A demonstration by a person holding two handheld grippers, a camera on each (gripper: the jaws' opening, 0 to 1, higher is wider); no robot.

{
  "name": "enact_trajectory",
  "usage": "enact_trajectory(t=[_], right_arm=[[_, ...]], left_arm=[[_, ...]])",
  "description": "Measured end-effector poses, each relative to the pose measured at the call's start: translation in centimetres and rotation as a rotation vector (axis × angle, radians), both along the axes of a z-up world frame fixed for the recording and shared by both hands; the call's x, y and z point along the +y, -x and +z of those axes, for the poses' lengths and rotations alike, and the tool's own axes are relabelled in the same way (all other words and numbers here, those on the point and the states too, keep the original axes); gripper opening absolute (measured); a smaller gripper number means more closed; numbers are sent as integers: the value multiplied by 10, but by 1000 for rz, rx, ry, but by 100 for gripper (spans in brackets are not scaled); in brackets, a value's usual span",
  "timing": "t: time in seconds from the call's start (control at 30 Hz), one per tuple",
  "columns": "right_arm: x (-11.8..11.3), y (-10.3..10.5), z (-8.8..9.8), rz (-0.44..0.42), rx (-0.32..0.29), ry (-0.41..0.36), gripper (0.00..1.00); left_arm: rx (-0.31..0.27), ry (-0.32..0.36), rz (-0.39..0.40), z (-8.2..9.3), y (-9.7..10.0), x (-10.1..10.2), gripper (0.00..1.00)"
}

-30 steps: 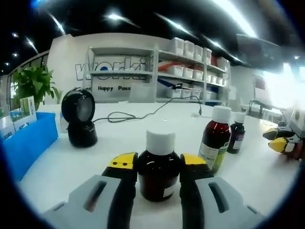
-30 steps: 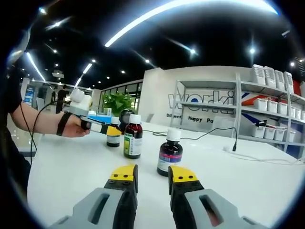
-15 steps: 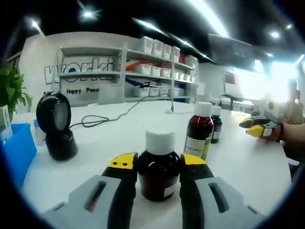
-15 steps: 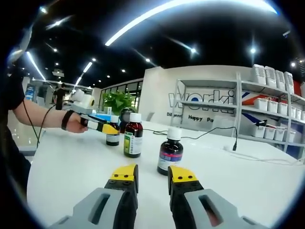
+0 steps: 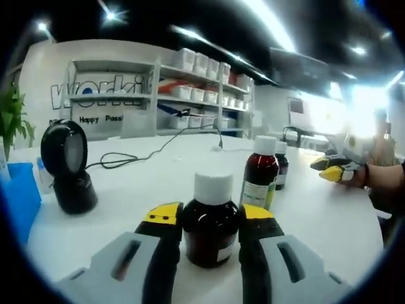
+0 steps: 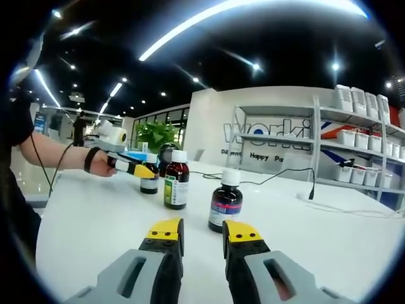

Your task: Rotate the medicine bottle to make it face forward pick up the medicine bottle inspect the drug traceability code place the medicine on the table

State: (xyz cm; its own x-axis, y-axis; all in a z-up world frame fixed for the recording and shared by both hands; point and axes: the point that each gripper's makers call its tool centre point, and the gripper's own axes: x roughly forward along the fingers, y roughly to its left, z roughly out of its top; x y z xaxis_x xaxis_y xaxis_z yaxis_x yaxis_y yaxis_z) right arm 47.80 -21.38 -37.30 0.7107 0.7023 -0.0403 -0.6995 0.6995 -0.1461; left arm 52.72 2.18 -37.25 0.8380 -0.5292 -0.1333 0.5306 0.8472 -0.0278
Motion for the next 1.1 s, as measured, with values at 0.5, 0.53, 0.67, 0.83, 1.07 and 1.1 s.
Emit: enact_trajectory(t=[0.5, 0.53, 0.67, 0.83, 1.07, 1.1], right_arm=[[0, 1, 0, 0, -2, 4, 20], [0, 1, 0, 0, -2, 6, 20], [1, 1, -1, 1, -4, 9, 20], [0, 1, 0, 0, -4, 8, 20], [-1, 1, 0, -3, -6, 5, 20], [-1, 1, 0, -4, -6, 5, 20]], left_arm=[[17, 16, 408, -3, 21, 13, 40], [19, 17, 437, -3, 24, 11, 40], [3, 50, 516, -1, 18, 25, 39], [13, 67, 583, -1, 7, 27, 39], [46, -29, 644, -11, 2, 17, 37], [50, -36, 645, -13, 1, 15, 36]])
